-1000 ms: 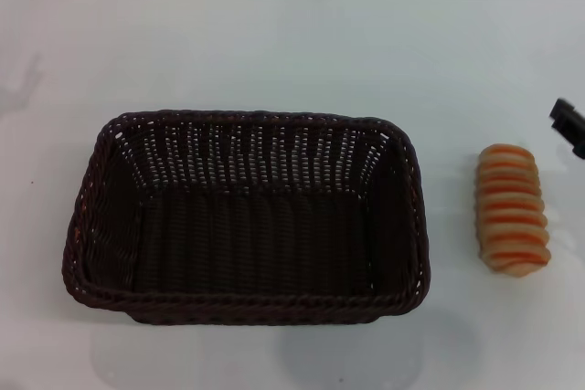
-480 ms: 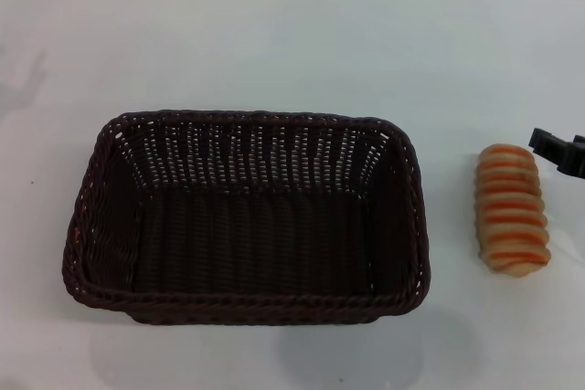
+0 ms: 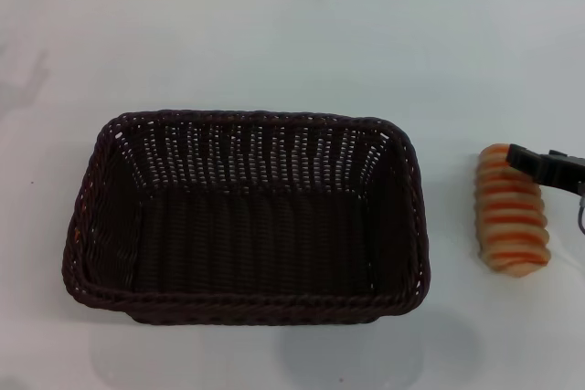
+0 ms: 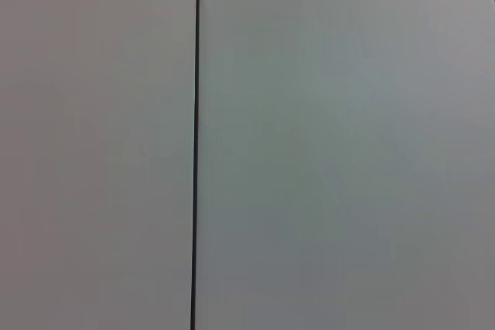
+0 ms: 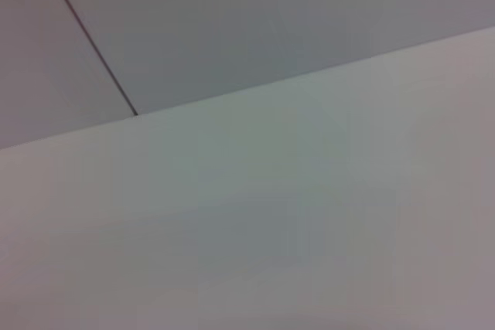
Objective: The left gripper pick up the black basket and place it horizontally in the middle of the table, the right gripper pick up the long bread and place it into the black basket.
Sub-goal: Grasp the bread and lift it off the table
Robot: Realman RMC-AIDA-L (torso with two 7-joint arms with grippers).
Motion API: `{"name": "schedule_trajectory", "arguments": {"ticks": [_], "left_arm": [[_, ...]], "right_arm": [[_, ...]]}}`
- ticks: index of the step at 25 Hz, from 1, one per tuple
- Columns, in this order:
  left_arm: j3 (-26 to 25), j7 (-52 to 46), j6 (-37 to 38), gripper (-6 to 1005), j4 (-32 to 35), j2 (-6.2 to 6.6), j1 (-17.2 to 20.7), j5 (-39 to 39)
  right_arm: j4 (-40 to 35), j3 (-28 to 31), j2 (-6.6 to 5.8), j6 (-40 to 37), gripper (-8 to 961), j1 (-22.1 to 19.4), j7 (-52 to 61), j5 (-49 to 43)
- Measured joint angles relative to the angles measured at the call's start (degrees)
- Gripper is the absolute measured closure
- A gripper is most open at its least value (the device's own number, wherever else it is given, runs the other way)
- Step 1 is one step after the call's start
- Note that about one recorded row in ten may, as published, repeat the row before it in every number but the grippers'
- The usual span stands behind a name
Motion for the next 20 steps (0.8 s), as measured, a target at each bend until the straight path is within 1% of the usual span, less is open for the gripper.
{"name": "schedule_trajectory", "arguments": {"ticks": [13,20], "left_arm": [[-0.1,0.0,-1.6,400,-0.1,0.0,0.0,-1.5],[-0.1,0.0,-2.1,401,-0.1,0.0,0.0,-1.5]], "right_arm": [[-4.8,-0.3,-0.01,-0.1,426,3.2,-0.1,1.5],[-5.6,-0.5,-0.01,0.0,427,3.5,-0.1,1.7]]}}
